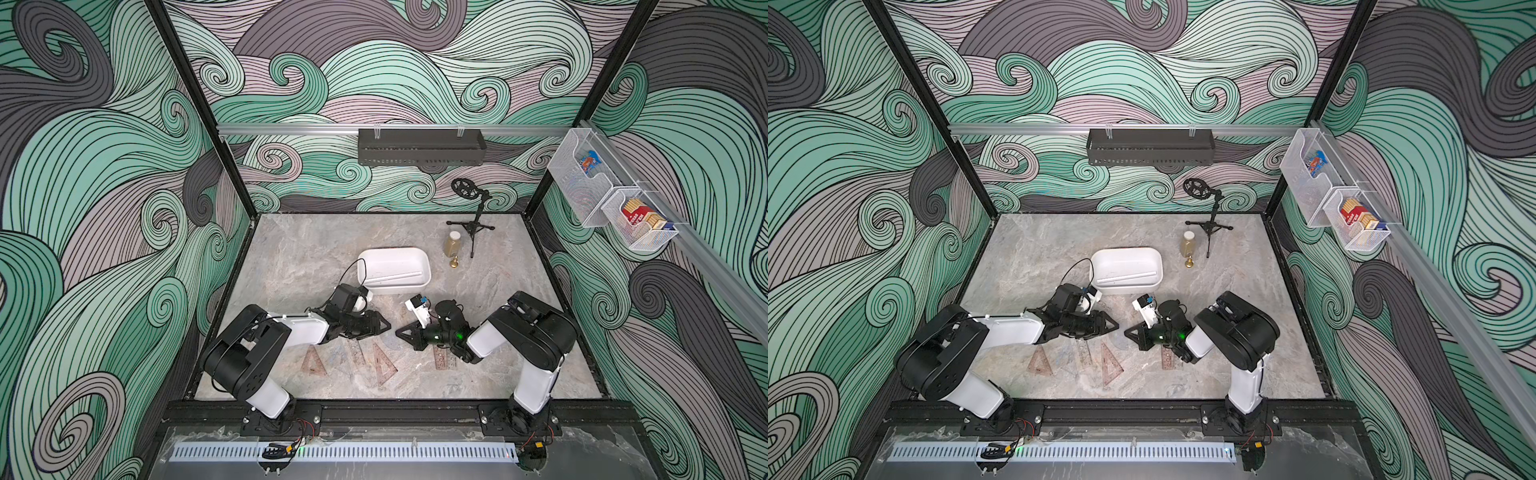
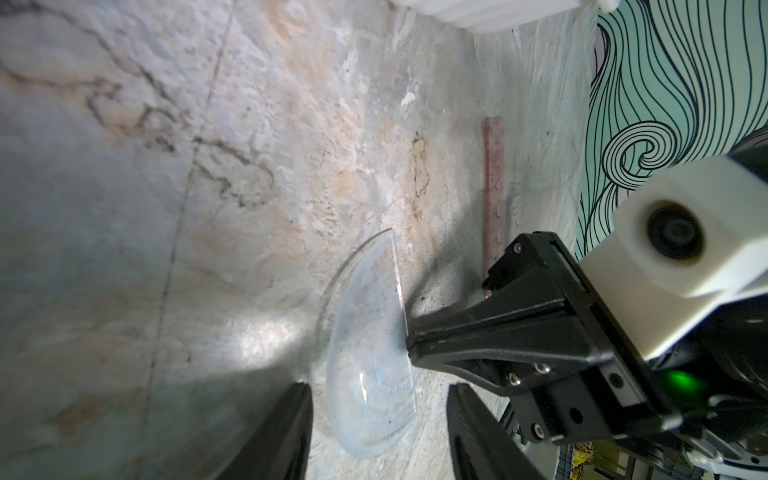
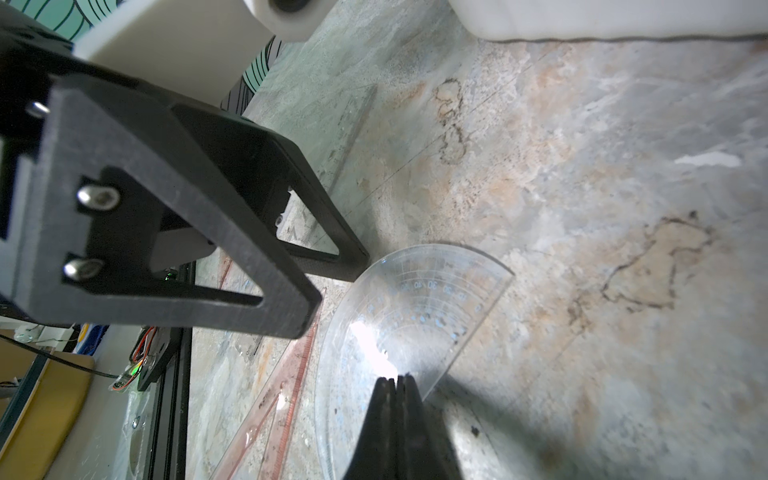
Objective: Put the scattered rulers into the storage box
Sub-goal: Pick up the ruler from the center of the board.
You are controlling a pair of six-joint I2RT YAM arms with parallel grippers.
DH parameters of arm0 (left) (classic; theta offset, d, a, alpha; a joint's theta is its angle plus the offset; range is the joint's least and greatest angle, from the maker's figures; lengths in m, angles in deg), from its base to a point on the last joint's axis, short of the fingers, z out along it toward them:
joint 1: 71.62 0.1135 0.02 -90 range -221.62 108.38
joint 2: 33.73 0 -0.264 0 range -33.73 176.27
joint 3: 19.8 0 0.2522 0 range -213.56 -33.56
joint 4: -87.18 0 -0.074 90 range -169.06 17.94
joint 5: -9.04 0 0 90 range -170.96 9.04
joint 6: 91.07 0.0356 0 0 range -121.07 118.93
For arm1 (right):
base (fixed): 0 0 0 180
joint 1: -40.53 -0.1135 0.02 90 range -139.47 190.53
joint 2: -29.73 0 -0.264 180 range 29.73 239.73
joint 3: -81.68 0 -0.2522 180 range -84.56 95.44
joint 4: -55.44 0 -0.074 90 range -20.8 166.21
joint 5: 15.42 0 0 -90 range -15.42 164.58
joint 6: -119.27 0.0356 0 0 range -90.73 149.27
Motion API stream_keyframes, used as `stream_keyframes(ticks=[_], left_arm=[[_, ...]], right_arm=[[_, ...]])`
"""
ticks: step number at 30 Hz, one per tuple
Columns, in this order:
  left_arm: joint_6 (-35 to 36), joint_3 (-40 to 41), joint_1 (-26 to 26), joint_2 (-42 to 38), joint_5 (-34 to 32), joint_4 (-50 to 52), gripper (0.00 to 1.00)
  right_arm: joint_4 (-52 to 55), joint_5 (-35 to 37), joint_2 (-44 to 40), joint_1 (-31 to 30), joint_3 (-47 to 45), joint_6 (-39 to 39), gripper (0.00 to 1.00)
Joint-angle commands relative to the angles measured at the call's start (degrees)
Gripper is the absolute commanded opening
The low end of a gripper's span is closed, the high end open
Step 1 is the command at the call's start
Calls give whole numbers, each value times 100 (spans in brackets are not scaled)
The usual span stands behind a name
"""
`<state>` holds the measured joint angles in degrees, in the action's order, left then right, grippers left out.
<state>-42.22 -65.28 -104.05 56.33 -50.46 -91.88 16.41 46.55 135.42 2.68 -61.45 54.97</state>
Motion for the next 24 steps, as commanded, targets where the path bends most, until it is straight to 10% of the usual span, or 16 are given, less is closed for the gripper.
stream_keyframes(ticks=[1, 14, 24], left_arm=[[38, 116, -70, 200, -227, 598, 58], [-34, 123, -236, 443, 2, 232, 54], [0, 54, -274, 487, 76, 151, 17]], right_arm=[[920, 237, 258, 67, -237, -2, 3], [947, 261, 382, 75, -197, 8, 3], [978, 97, 250, 93, -153, 17, 3]])
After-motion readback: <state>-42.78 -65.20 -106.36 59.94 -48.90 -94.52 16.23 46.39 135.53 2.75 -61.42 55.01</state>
